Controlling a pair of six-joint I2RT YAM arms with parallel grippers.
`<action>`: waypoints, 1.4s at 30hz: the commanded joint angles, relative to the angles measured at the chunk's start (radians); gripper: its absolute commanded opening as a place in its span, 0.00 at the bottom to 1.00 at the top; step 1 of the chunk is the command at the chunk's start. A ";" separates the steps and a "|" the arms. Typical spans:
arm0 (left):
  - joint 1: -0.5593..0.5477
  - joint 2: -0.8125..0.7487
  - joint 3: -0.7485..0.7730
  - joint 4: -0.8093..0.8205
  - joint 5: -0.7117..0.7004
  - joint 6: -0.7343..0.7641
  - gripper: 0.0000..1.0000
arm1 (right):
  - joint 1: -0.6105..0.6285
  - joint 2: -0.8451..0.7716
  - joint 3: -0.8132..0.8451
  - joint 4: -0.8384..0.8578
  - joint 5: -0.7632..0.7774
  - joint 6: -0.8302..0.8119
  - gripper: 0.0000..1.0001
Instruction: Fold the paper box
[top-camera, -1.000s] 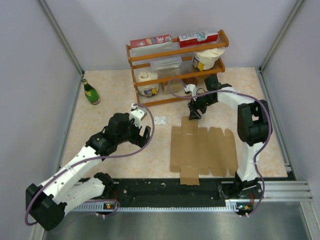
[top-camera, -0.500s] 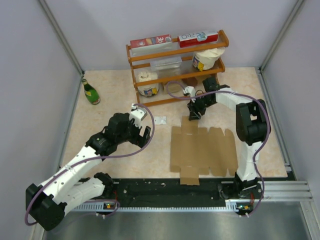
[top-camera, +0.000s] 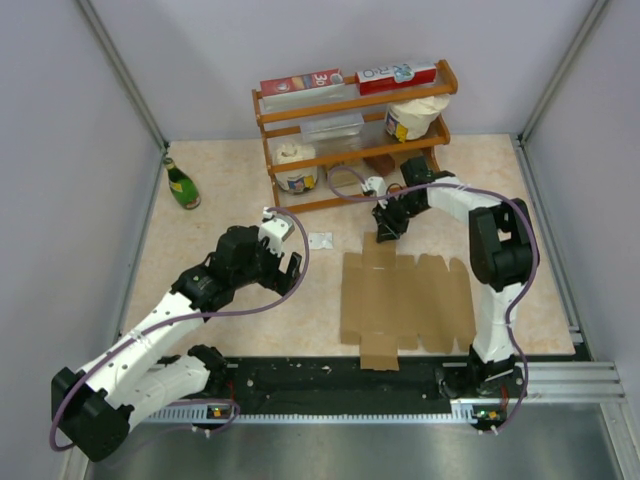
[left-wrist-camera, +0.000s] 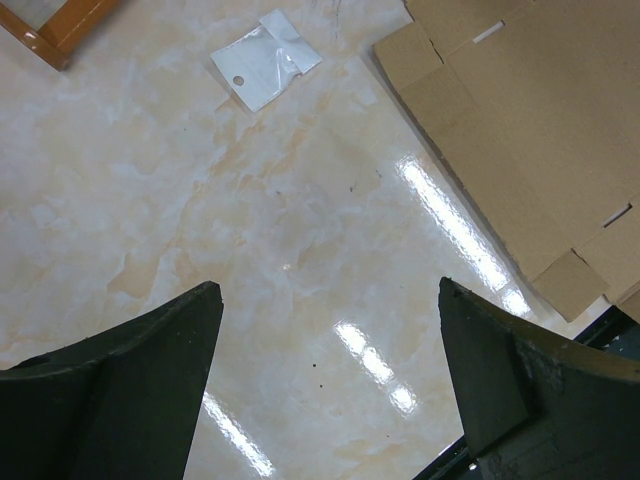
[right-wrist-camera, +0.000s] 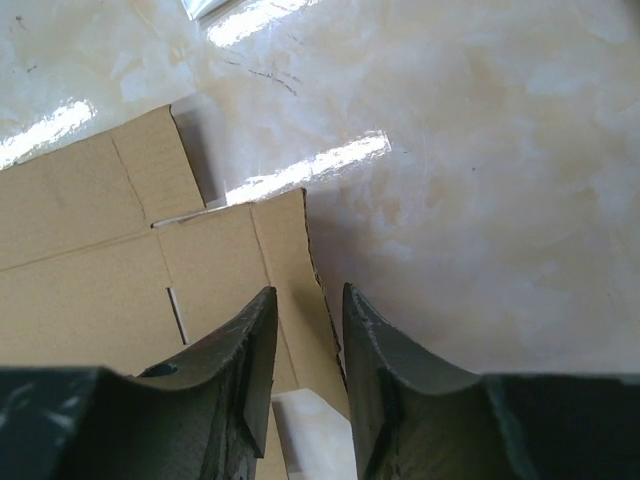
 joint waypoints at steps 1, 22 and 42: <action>0.004 -0.025 -0.001 0.019 0.006 0.012 0.92 | 0.023 0.004 0.009 -0.011 -0.018 -0.006 0.29; 0.002 -0.046 0.001 0.025 0.012 0.014 0.92 | 0.023 -0.125 0.060 -0.083 0.033 0.052 0.00; 0.002 -0.048 0.003 0.028 0.035 0.006 0.92 | -0.080 -0.267 -0.111 0.015 0.366 0.460 0.00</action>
